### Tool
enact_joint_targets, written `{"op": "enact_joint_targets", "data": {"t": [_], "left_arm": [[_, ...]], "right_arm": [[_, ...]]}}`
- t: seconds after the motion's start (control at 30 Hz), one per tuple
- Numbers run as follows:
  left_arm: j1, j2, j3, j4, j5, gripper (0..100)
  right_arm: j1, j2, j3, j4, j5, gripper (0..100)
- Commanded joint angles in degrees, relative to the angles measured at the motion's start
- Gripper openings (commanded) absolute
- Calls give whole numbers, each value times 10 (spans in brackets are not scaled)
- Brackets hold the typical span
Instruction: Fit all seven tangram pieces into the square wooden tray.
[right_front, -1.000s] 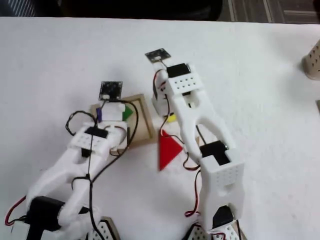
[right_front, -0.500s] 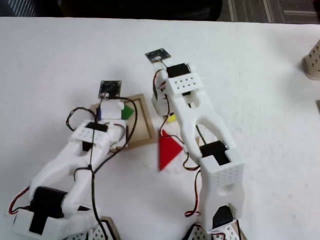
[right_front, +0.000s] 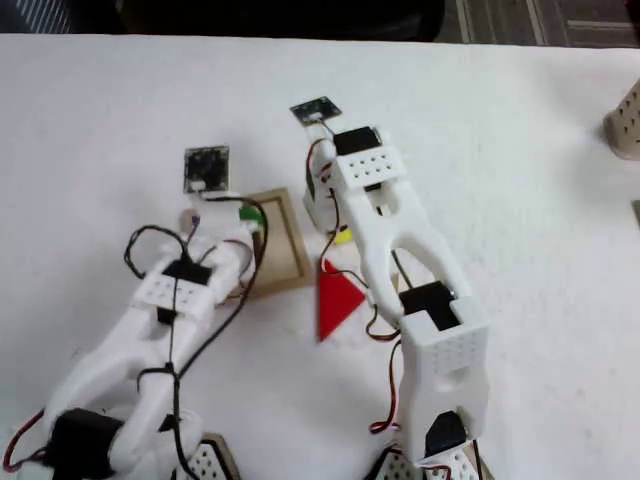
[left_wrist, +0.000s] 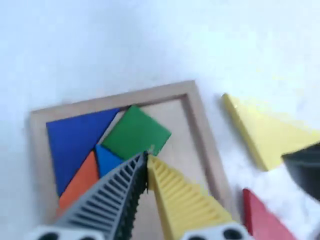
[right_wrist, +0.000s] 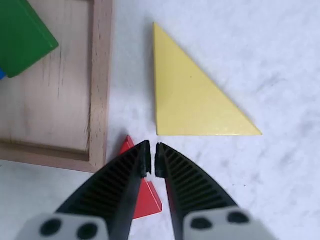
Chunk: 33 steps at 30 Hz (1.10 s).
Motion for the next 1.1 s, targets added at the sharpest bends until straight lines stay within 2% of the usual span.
{"op": "enact_joint_targets", "data": {"t": [0.0, 0.2, 0.33, 0.5, 1.07], "left_arm": [[20, 75, -91, -36, 20, 23], [18, 261, -258, -26, 18, 23], [0, 293, -316, 62, 18, 23], [-19, 296, -323, 97, 18, 23], [-70, 295, -324, 99, 18, 23]], "right_arm": [[-3, -38, -2, -7, 2, 18], [-3, -38, -2, -7, 2, 18], [-2, -38, -3, -7, 2, 18], [-1, -38, -3, -7, 3, 18], [-3, -38, -2, -7, 3, 18]]}}
